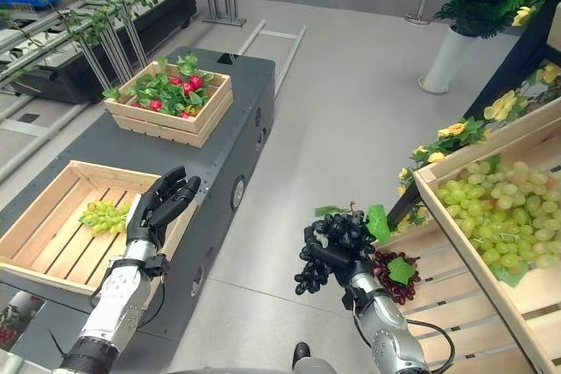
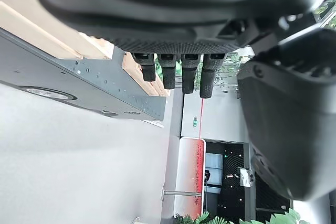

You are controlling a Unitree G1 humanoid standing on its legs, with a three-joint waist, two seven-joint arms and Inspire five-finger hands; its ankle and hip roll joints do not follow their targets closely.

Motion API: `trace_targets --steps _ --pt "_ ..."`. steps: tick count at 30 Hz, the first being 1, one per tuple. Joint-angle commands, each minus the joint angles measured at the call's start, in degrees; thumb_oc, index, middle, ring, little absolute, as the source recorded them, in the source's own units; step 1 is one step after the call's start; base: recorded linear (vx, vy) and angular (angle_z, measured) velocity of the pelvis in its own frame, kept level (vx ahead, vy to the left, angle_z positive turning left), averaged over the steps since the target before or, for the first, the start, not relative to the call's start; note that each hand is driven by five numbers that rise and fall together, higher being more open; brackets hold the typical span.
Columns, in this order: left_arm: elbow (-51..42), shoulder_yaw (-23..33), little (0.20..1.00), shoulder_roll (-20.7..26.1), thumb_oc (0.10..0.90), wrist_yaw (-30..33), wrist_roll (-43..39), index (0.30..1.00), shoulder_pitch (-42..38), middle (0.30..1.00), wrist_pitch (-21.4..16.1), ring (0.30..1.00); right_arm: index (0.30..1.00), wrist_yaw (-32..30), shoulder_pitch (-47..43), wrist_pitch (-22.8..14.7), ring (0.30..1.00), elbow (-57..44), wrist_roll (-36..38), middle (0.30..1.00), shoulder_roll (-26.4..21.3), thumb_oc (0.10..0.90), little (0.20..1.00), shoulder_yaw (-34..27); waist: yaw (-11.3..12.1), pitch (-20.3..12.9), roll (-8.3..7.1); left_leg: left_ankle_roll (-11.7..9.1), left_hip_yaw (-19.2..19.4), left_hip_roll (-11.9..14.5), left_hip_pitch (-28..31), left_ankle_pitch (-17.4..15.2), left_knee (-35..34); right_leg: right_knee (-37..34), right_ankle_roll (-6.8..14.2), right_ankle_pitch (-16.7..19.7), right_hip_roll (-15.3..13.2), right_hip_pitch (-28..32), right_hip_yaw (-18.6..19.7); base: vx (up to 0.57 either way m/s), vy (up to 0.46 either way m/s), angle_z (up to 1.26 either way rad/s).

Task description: Pick up the fruits from the basket on one side to the basket on the other side

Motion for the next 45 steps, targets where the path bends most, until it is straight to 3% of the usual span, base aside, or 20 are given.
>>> trace_targets --steps 1,2,3,5,7,11,20,23,24,25,27,30,34,36,38,39,41,42,43,45 --pt "-1.8 0.5 0.9 0.6 0.8 -1.8 -2.1 0.9 -2.3 0.9 -5.2 0.9 0.3 5.8 -6.2 -2.7 0.3 -2.9 -0.1 0.3 0.0 0.4 0.3 -1.7 1.0 -0.2 -3.48 3.6 -13.7 -6.7 -11.5 -5.1 18.0 5.0 -3.6 -6.3 -1.1 4.2 5.1 -0.04 0.15 -0.53" --pt "-2.5 0.5 0.9 0.5 0.8 0.1 -3.0 0.9 -0.7 0.9 -6.3 0.9 0.3 6.4 -7.8 -1.9 0.3 -2.6 0.4 0.3 -0.4 0.4 0.3 0.2 2.6 0.6 -2.5 4.5 -22.5 -9.6 -10.6 -4.5 10.3 6.5 -3.2 -6.7 -0.4 3.3 8.9 -0.05 0.195 -0.72" --pt "-2.7 0.3 0.9 0.7 0.8 0.3 -3.7 0.9 -0.5 0.9 -6.6 0.9 0.3 6.1 -8.7 -2.0 0.3 -2.3 0.9 0.3 -0.6 0.4 0.3 1.2 3.3 0.9 -2.09 4.8 -24.9 -10.0 -9.5 -3.7 6.1 7.3 -3.0 -7.2 0.0 3.1 10.1 -0.04 0.245 -1.01" --pt "-0.9 -0.8 0.9 0.7 0.8 1.1 -4.5 0.9 -2.2 0.9 -5.0 0.9 0.3 2.9 -10.4 -2.4 0.3 0.2 3.0 0.3 0.1 0.4 0.3 2.2 3.5 1.3 -1.74 5.1 -22.2 -9.5 -8.7 -5.1 6.7 7.9 -2.5 -7.4 -0.8 2.0 9.3 -0.04 0.175 -1.25" --pt "0.5 -2.0 0.9 0.0 0.8 3.8 -4.6 0.9 -3.8 0.9 -3.3 0.9 0.3 1.1 -10.3 -2.6 0.3 1.7 4.4 0.3 1.7 0.4 0.3 2.9 3.3 1.6 -1.73 5.7 -22.7 -10.1 -7.2 -5.3 4.9 6.9 -1.6 -6.4 -1.4 2.2 8.8 0.04 0.138 -1.27" --pt "2.6 -2.6 0.9 -0.4 0.8 3.7 -5.5 0.9 -2.4 0.9 -3.4 0.9 0.3 -0.5 -7.0 -3.5 0.3 2.6 3.2 0.3 4.7 0.4 0.3 3.7 2.0 0.3 -0.99 6.6 -20.8 -9.8 -3.5 -3.7 -2.2 3.8 -0.3 -4.0 -1.8 2.4 8.9 0.08 0.139 -0.51" --pt "2.6 -4.5 0.9 0.8 0.8 1.7 -5.3 0.9 0.3 0.9 -3.2 0.9 0.3 -2.7 -3.8 -4.3 0.3 3.4 5.1 0.3 6.8 0.4 0.3 3.2 0.5 1.0 -1.25 8.6 -18.2 -10.8 -3.3 -5.4 -2.2 2.9 1.8 -1.2 -2.6 -0.4 11.3 0.02 0.109 -0.18" --pt "2.8 -5.2 0.9 1.3 0.8 2.6 -5.0 0.9 0.2 0.9 -2.8 0.9 0.3 -2.5 -4.1 -3.8 0.3 3.9 6.4 0.3 6.9 0.4 0.3 3.7 0.9 1.7 -1.24 8.6 -16.2 -10.5 -3.7 -5.7 -2.2 2.8 2.4 -0.1 -3.1 -1.6 9.0 -0.07 -0.015 -0.28" --pt "2.3 -4.7 0.9 1.7 0.8 2.2 -5.0 0.9 0.9 0.9 -2.5 0.9 0.3 -1.6 -4.9 -3.3 0.3 4.4 6.8 0.3 7.2 0.4 0.3 4.1 1.9 2.3 -0.99 8.7 -14.0 -10.0 -3.5 -5.7 -2.2 5.7 2.6 -0.1 -3.9 -2.6 5.4 -0.09 -0.085 -0.45" --pt "1.7 -4.1 0.9 2.0 0.8 2.1 -5.4 0.9 1.8 0.9 -2.2 0.9 0.3 -0.4 -5.7 -3.4 0.3 4.8 7.3 0.3 7.5 0.4 0.3 4.7 2.9 2.9 -0.63 8.8 -11.9 -9.3 -3.2 -5.5 -2.2 9.9 2.4 -0.5 -4.9 -3.7 2.1 -0.1 -0.112 -0.59" --pt "2.2 -3.5 0.9 2.2 0.8 1.8 -6.6 0.9 2.2 0.9 -1.5 0.9 0.3 0.1 -6.5 -4.6 0.3 5.5 7.8 0.3 7.9 0.4 0.3 5.5 3.6 3.5 -0.21 8.6 -11.1 -8.8 -2.8 -5.5 -2.2 12.4 2.3 -1.5 -5.9 -4.1 0.7 -0.05 -0.181 -1.09" --pt "4.6 -3.4 0.9 1.7 0.8 2.4 -8.4 0.9 1.9 0.9 -1.3 0.9 0.3 -0.1 -7.5 -6.4 0.3 8.1 7.3 0.3 8.0 0.4 0.3 6.1 4.4 3.3 -0.32 7.3 -8.9 -7.8 -3.7 -5.2 -1.1 5.5 2.1 -2.0 -5.9 -1.4 -2.0 0.01 -0.273 -0.83" --pt "7.0 -2.6 0.9 -1.7 0.8 3.1 -13.5 0.9 3.5 0.9 -0.2 0.9 0.3 -4.2 -6.5 -5.4 0.3 6.3 6.5 0.3 7.7 0.4 0.3 5.7 2.5 2.7 -0.74 5.7 -8.2 -5.9 -3.3 -5.2 1.6 3.7 0.3 -3.5 -3.3 0.7 1.7 0.11 -0.301 -0.54" --pt "6.7 -2.9 0.9 -3.5 0.8 3.0 -12.4 0.9 4.1 0.9 -1.7 0.9 0.3 -4.1 -5.6 -4.0 0.3 6.3 5.3 0.3 7.2 0.4 0.3 5.0 2.0 3.3 -1.56 4.7 -6.6 -4.6 -5.4 -7.0 10.3 4.0 -1.2 -3.6 -3.2 1.4 1.3 0.08 -0.278 -0.15" --pt "5.6 -3.5 0.9 -4.2 0.8 1.9 -13.6 0.9 4.5 0.9 -2.6 0.9 0.3 -3.4 -4.9 -3.9 0.3 6.8 4.0 0.3 6.0 0.4 0.3 4.8 2.0 4.9 -1.9 3.0 -9.3 -3.0 -11.3 -4.1 22.9 4.7 -3.4 -4.1 -2.1 2.0 2.7 0.03 -0.209 0.05" --pt "5.0 -3.6 0.9 -4.3 0.8 1.3 -14.0 0.9 4.6 0.9 -2.7 0.9 0.3 -3.0 -5.0 -4.4 0.3 7.1 3.8 0.3 5.5 0.4 0.3 4.9 2.3 5.5 -1.8 3.1 -11.2 -4.0 -12.7 -4.1 24.2 5.4 -3.6 -4.5 -2.0 2.0 3.2 -0.04 -0.028 0.01" --pt "4.0 -4.0 0.9 -4.4 0.8 0.6 -14.5 0.9 4.6 0.9 -3.7 0.9 0.3 -2.9 -6.3 -6.0 0.3 7.7 3.9 0.3 4.4 0.4 0.3 5.5 3.2 6.4 -1.37 3.7 -14.5 -6.4 -15.0 -3.0 21.0 7.4 -3.7 -5.2 -1.7 0.8 4.6 -0.08 0.085 -0.13" --pt "3.4 -4.8 0.9 -4.1 0.8 1.2 -15.1 0.9 3.4 0.9 -4.6 0.9 0.3 -3.1 -8.5 -7.5 0.3 7.8 4.1 0.3 3.5 0.4 0.3 6.1 3.8 7.5 -0.74 3.6 -16.3 -7.4 -15.7 -1.7 14.4 8.9 -3.5 -6.4 -1.2 0.0 5.3 -0.11 0.132 -0.41" --pt "3.3 -5.3 0.9 -3.6 0.8 2.0 -15.5 0.9 2.2 0.9 -4.7 0.9 0.3 -3.3 -10.3 -8.3 0.3 7.9 4.3 0.3 3.0 0.4 0.3 6.6 3.9 8.2 -0.39 4.1 -15.6 -7.0 -15.8 -2.3 11.9 11.5 -3.7 -8.1 -0.9 -1.4 4.6 -0.12 0.13 -0.44" --pt "4.6 -6.3 0.9 -2.7 0.8 4.1 -15.4 0.9 -0.3 0.9 -4.1 0.9 0.3 -4.8 -12.5 -8.4 0.3 7.9 5.6 0.3 2.0 0.4 0.3 6.2 3.8 10.1 -0.3 4.4 -16.4 -7.2 -18.7 -5.8 20.2 16.3 -4.3 -10.3 -1.9 -4.6 3.0 -0.1 0.101 -0.6"
